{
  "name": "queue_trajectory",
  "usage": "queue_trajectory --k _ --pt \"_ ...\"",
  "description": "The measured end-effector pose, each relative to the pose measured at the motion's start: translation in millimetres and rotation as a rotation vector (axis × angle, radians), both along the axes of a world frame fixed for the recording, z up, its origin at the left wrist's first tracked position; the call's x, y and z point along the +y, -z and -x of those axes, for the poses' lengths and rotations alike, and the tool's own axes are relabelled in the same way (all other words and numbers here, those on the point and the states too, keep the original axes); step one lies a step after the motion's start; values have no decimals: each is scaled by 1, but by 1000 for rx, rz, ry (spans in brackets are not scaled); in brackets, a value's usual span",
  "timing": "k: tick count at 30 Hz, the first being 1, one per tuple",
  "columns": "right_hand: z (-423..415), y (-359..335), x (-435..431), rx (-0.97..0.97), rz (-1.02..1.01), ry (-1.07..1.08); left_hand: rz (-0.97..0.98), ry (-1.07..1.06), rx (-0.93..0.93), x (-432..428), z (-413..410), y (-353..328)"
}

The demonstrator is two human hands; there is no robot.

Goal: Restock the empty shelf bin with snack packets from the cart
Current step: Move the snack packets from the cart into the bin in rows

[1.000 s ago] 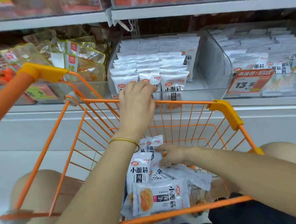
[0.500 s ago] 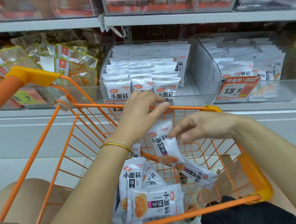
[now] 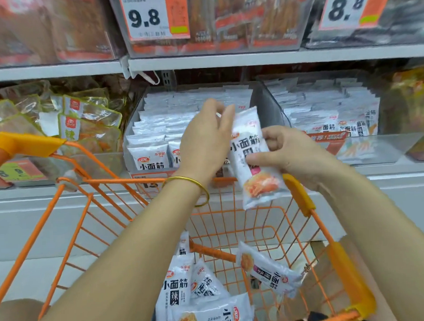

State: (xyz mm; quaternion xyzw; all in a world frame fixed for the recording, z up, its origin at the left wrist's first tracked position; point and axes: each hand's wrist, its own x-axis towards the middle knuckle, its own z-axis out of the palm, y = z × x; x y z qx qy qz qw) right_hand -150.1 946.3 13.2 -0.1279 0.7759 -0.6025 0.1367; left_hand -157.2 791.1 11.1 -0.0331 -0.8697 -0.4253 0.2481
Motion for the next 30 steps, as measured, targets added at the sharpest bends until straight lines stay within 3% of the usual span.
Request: queue_trajectory --k 2,5,9,16,22,26,30 --pt "23 -10 4 154 -84 227 105 -45 22 -1 17 2" --pt "60 -17 -6 369 -273 473 475 -50 -51 -6 40 12" --pt "116 6 -35 371 -461 543 786 -9 -221 -7 56 27" --pt "172 67 -46 56 -400 554 831 -15 -224 -12 57 38" --pt "187 85 -45 82 -576 480 825 -60 -149 -11 54 42" --pt "195 84 -52 166 -505 534 832 -85 -136 -10 56 44" --pt "197 86 -56 107 -505 541 816 -76 -146 -10 55 43"
